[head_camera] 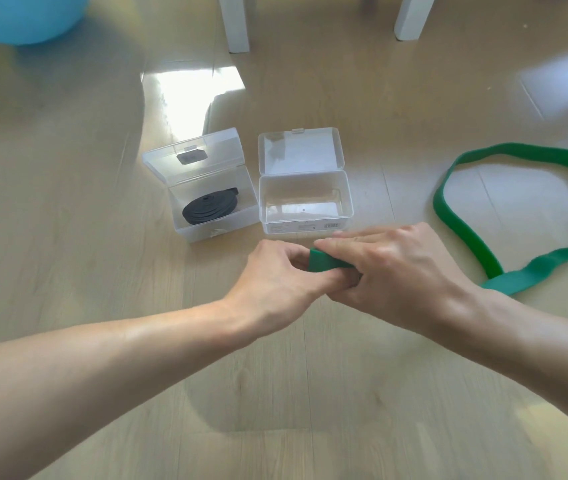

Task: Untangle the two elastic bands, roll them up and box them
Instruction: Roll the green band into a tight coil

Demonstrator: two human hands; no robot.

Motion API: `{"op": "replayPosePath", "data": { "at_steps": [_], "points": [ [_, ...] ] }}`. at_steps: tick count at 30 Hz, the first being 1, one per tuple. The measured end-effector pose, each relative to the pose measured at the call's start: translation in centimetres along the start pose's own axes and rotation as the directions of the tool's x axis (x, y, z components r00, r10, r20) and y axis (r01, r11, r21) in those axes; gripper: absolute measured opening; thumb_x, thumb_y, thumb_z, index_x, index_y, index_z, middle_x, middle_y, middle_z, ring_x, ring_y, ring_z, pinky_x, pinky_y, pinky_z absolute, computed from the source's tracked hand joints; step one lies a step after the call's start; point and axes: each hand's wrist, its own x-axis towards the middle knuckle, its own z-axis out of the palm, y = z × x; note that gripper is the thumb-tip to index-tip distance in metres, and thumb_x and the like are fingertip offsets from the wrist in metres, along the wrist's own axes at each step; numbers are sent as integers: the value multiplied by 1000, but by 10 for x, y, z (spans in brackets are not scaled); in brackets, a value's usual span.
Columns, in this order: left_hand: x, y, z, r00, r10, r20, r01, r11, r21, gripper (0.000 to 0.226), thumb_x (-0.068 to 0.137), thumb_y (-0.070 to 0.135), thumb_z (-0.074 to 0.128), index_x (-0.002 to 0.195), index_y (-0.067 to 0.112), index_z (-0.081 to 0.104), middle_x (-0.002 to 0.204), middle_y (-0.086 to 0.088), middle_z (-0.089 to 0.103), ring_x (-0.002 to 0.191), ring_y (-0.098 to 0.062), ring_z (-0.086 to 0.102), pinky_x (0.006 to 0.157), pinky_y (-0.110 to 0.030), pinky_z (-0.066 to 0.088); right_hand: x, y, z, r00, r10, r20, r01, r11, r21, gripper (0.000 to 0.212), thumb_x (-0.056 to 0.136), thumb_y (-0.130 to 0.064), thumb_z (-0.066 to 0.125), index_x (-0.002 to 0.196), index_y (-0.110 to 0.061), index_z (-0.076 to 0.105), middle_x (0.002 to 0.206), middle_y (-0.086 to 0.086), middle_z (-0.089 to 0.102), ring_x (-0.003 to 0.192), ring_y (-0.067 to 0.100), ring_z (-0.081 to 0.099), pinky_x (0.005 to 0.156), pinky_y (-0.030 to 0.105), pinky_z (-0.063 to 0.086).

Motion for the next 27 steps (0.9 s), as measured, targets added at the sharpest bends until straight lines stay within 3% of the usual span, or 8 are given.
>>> {"op": "replayPosePath", "data": {
  "at_steps": [4, 7, 11, 15, 19, 22, 24, 27],
  "points": [
    [4, -2, -5, 998, 17, 57, -11, 995, -100, 24, 72, 50, 84, 74, 26, 83, 71, 7, 78, 74, -8, 74, 74, -18, 56, -2, -7, 3, 999, 37, -29, -34, 997, 74, 32, 80, -39, 69, 106, -24, 77, 99, -10, 79, 105, 8, 72, 73, 28, 60],
    [8, -10, -13, 958, 87, 272, -9, 961, -276, 25, 74, 46, 79, 72, 21, 82, 69, -2, 76, 73, -18, 73, 82, -32, 57, -6, -3, -3, 985, 146, 87, -169, 906, 387, 62, 72, -52, 80, 126, -23, 70, 118, -13, 73, 112, 1, 67, 93, 25, 56],
    [12, -16, -21, 852, 180, 492, 76, 887, -456, 28, 83, 37, 66, 80, 13, 80, 78, -7, 74, 78, -19, 70, 84, -29, 55, -7, -6, -10, 982, 181, 51, -182, 839, 512, 63, 69, -54, 80, 122, -19, 73, 107, -15, 73, 96, -7, 70, 83, 11, 53],
    [16, -10, -25, 817, 175, 550, 114, 885, -450, 36, 90, 34, 63, 108, 5, 74, 102, -10, 72, 98, -23, 68, 94, -35, 54, -2, -10, -15, 971, 239, 11, -211, 836, 507, 49, 70, -44, 86, 113, -21, 77, 98, -12, 77, 89, -3, 72, 76, 14, 56],
    [11, -3, -14, 931, 33, 363, 40, 981, -190, 53, 75, 57, 73, 111, 19, 77, 108, 1, 78, 105, -16, 72, 100, -41, 57, 2, -1, -12, 989, 125, -84, -105, 972, 210, 28, 78, -42, 72, 93, -19, 81, 85, 1, 79, 81, 16, 76, 64, 36, 60],
    [4, 3, 4, 991, 27, 128, -14, 995, -97, 26, 63, 58, 70, 73, 35, 77, 73, 12, 74, 71, -5, 70, 74, -22, 59, 2, 0, -2, 993, 4, -118, 2, 999, 48, 17, 76, -33, 81, 87, -20, 80, 85, -2, 80, 96, 17, 76, 70, 37, 63],
    [2, 7, 9, 996, 61, 59, -60, 998, -27, 21, 70, 43, 70, 50, 35, 65, 46, 16, 52, 45, -1, 48, 47, -11, 37, 3, -6, 3, 991, -38, -127, 42, 999, 27, 22, 73, -31, 87, 91, -20, 81, 90, -1, 80, 103, 15, 74, 82, 38, 62],
    [6, 5, 6, 991, 116, 63, -113, 993, -44, 29, 80, 31, 72, 53, 26, 63, 47, 16, 47, 44, 0, 43, 46, -12, 34, 4, -14, 4, 994, 40, -102, -29, 994, 103, 32, 72, -35, 84, 101, -23, 80, 98, -1, 80, 107, 14, 72, 90, 40, 60]
  ]
}}
